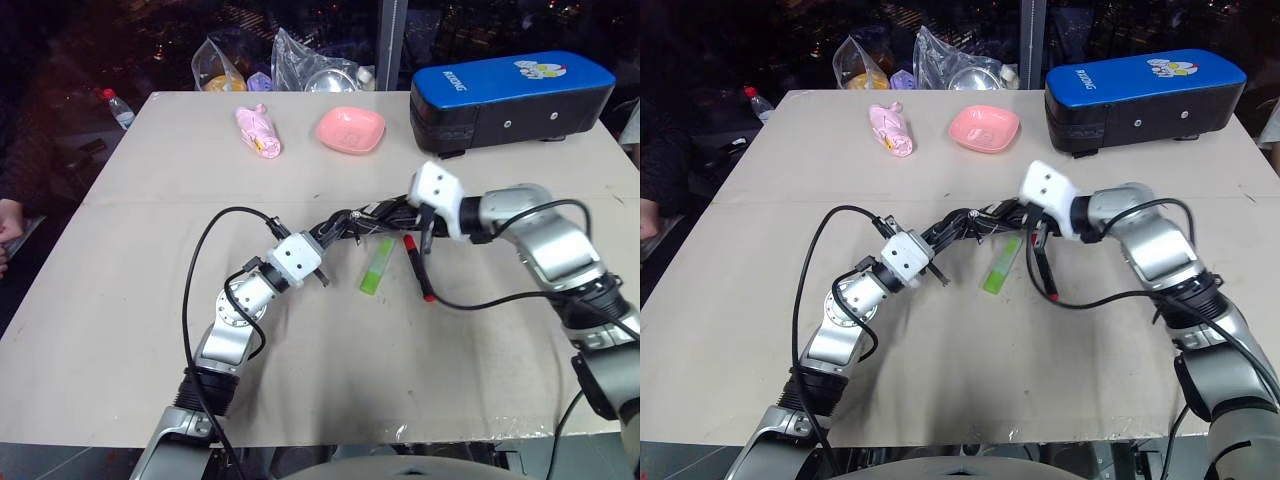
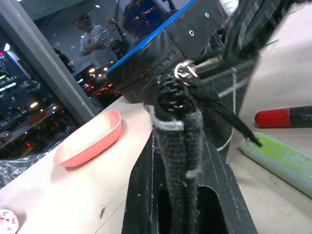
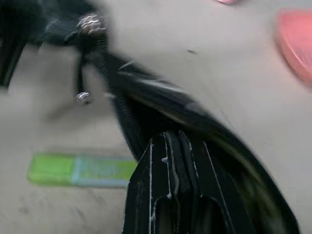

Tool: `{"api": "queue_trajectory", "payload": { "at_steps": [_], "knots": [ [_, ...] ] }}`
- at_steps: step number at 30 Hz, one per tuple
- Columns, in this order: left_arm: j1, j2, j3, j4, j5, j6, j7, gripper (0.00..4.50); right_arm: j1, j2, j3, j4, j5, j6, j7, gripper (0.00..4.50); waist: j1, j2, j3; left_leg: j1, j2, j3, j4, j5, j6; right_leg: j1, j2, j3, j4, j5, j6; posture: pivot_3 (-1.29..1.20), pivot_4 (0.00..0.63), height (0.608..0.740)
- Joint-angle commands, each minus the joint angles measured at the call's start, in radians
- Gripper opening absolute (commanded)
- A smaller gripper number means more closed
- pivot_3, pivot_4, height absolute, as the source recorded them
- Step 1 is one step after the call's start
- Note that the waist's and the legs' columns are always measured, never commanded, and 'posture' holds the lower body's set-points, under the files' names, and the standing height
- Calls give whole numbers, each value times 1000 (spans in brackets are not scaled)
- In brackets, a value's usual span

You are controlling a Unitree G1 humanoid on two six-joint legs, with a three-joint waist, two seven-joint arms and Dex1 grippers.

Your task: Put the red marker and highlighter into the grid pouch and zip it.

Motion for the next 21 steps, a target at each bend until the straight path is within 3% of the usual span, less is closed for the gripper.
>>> {"api": "queue_trajectory", "payload": {
  "at_steps": [1,3,7,10,11,18,21],
  "knots": [
    [5,-4,8,-30,-7,-7,11,0,-53,10,42,56,-120,-244,8,533,1,0,0,0,0,0,0,0,0,0,0,0,0,0,0,0,150,726],
    [7,-4,10,-34,-7,-4,14,0,-70,11,60,109,-178,-352,0,1191,3,0,0,0,0,0,0,0,0,0,0,0,0,0,0,0,150,726],
    [15,-6,12,-42,-10,3,17,0,-88,12,70,174,-260,-487,-8,3102,4,0,0,0,-1,0,1,0,0,0,0,0,0,0,0,0,150,726],
    [14,-8,15,-41,-14,5,17,0,-85,4,73,200,-297,-556,3,4274,4,0,0,0,-1,0,1,0,0,0,0,0,0,0,0,0,150,726],
    [13,-8,17,-39,-15,6,18,0,-81,1,71,205,-305,-572,6,4453,4,0,0,0,-1,0,1,0,0,0,0,0,0,0,0,0,150,726],
    [7,-15,23,-33,-26,12,18,0,-51,-16,41,205,-339,-649,-7,4453,4,0,0,0,0,0,1,0,0,0,1,0,0,0,0,0,150,726],
    [2,-14,23,-28,-27,11,15,0,-22,-10,-41,122,-245,-551,-8,4453,5,0,0,0,0,0,1,0,0,0,1,0,0,0,0,0,150,726]
  ]
}}
